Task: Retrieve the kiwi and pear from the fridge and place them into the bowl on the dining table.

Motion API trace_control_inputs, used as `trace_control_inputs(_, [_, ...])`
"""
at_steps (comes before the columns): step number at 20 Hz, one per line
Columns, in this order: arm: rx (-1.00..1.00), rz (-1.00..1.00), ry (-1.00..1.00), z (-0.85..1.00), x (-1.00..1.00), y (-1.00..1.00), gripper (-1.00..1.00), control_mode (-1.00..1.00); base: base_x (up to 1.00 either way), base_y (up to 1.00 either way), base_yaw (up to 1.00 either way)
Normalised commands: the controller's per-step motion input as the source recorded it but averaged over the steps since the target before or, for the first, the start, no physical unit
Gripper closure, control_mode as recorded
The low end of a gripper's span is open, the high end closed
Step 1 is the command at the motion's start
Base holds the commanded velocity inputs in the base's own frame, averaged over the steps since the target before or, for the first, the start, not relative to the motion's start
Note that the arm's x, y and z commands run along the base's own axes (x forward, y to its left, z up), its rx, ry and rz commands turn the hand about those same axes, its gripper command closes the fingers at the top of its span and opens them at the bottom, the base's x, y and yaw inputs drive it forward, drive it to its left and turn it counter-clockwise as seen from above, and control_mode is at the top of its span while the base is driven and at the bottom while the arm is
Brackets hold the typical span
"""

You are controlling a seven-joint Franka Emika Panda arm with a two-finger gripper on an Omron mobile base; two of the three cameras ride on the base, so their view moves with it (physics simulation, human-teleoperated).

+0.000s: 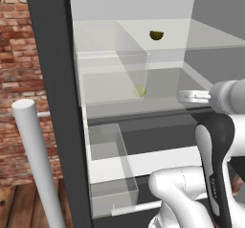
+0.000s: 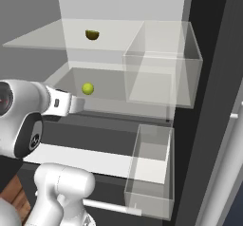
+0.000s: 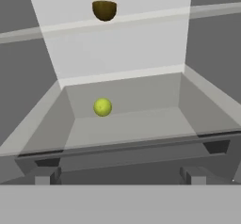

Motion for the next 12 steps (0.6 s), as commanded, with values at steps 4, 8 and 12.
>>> trace_control_inputs(4, [0.00,0.00,0.00,0.32,0.00,0.00,-1.00,-1.00,0.00,0.00,0.00])
trace_control_inputs(8, [-0.02,0.00,0.00,0.50,0.00,0.00,-1.00,-1.00,0.00,0.00,0.00])
trace_control_inputs(12, [-0.04,0.00,0.00,0.54,0.00,0.00,-1.00,-1.00,0.00,0.00,0.00])
